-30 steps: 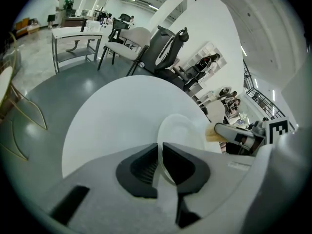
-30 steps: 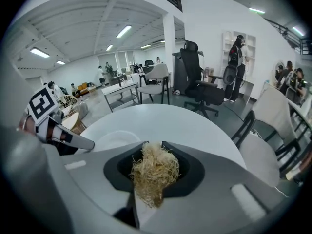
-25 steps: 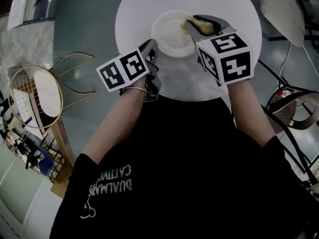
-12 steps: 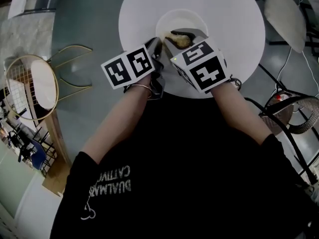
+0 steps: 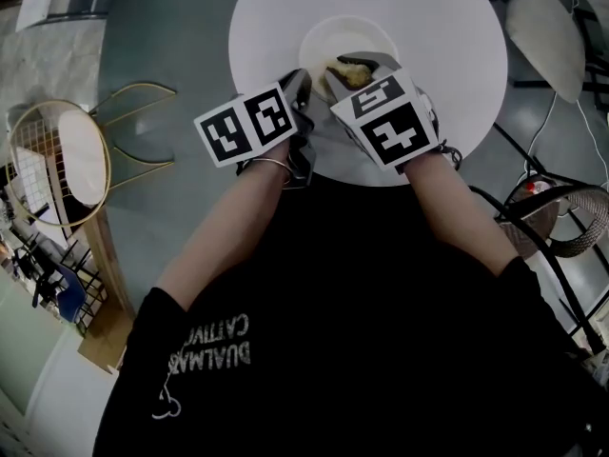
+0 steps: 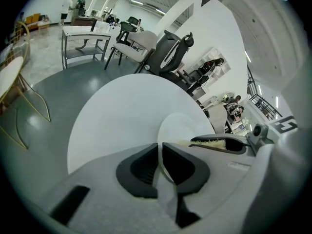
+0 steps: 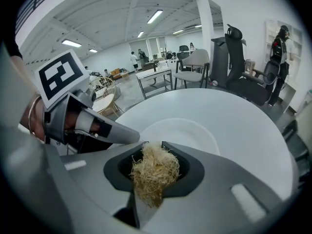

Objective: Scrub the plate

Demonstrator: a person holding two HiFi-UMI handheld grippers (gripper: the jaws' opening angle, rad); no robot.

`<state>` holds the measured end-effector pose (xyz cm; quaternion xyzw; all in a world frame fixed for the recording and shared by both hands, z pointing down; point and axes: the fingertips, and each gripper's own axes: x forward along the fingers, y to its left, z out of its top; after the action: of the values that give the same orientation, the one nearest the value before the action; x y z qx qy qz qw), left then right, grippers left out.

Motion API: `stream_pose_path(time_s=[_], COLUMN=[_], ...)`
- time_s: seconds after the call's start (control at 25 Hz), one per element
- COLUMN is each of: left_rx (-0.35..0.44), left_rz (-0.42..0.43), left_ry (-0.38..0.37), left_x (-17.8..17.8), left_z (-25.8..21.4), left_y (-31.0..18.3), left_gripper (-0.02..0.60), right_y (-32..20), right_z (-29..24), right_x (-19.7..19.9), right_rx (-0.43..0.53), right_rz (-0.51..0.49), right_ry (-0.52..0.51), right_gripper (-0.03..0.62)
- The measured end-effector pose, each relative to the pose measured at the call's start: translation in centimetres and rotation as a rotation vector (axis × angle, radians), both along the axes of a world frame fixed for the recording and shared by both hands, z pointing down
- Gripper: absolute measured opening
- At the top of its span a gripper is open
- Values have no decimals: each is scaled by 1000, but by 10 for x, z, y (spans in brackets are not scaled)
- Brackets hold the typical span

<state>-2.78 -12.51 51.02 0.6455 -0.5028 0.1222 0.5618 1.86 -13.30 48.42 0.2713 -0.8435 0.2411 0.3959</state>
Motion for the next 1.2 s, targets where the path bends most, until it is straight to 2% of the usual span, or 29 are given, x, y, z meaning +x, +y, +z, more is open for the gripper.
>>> stream_pose_path(time_s=[0.2, 0.72, 1.2], left_rx=[8, 15, 16], left_rz=[27, 26, 29], left_ry=[-13, -13, 4], left_x=[1, 0, 0], left_z=[-4, -6, -6], left_y=[0, 0, 9], left_gripper=[31, 29, 29], right_y=[-5, -26, -33], right_z=[1, -2, -11], right_x=[14, 63, 87], right_rx=[1, 38, 103], right_rz=[36, 144, 180], right_ry=[18, 86, 134], right_gripper=[86, 86, 86])
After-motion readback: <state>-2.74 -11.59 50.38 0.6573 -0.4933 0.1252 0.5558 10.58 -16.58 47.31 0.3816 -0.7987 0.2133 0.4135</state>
